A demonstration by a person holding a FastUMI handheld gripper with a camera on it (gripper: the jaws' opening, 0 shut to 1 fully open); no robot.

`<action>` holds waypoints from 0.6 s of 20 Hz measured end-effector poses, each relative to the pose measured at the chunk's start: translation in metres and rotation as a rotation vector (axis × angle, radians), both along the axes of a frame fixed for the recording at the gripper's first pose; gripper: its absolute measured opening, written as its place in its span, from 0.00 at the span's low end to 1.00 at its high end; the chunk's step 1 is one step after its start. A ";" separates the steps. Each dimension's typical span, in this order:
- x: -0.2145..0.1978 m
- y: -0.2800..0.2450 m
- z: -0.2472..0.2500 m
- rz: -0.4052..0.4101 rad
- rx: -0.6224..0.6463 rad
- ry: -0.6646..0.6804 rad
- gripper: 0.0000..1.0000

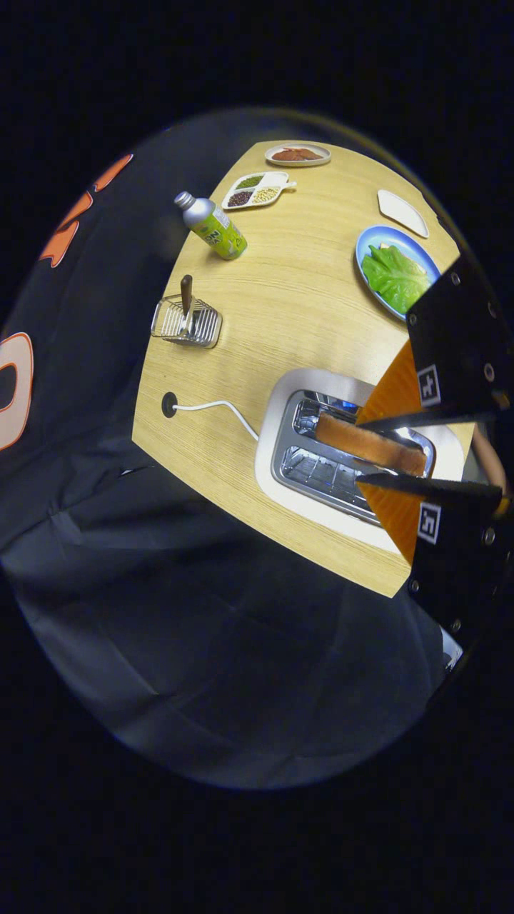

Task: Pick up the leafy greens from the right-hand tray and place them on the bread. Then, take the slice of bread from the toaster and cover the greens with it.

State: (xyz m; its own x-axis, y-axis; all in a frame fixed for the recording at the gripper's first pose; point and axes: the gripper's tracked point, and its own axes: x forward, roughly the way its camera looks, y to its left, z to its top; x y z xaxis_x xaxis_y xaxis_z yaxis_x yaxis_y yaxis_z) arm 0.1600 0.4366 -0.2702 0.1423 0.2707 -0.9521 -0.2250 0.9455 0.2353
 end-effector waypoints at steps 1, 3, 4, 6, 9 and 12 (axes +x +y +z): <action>0.002 -0.001 0.003 -0.009 0.003 -0.011 0.28; 0.007 -0.002 0.009 -0.025 0.028 -0.031 0.16; 0.007 -0.002 0.016 -0.025 0.044 -0.043 0.14; 0.009 -0.005 0.028 -0.022 0.078 -0.065 0.11; 0.009 -0.016 0.048 -0.029 0.131 -0.098 0.10; 0.011 -0.029 0.075 -0.054 0.202 -0.133 0.11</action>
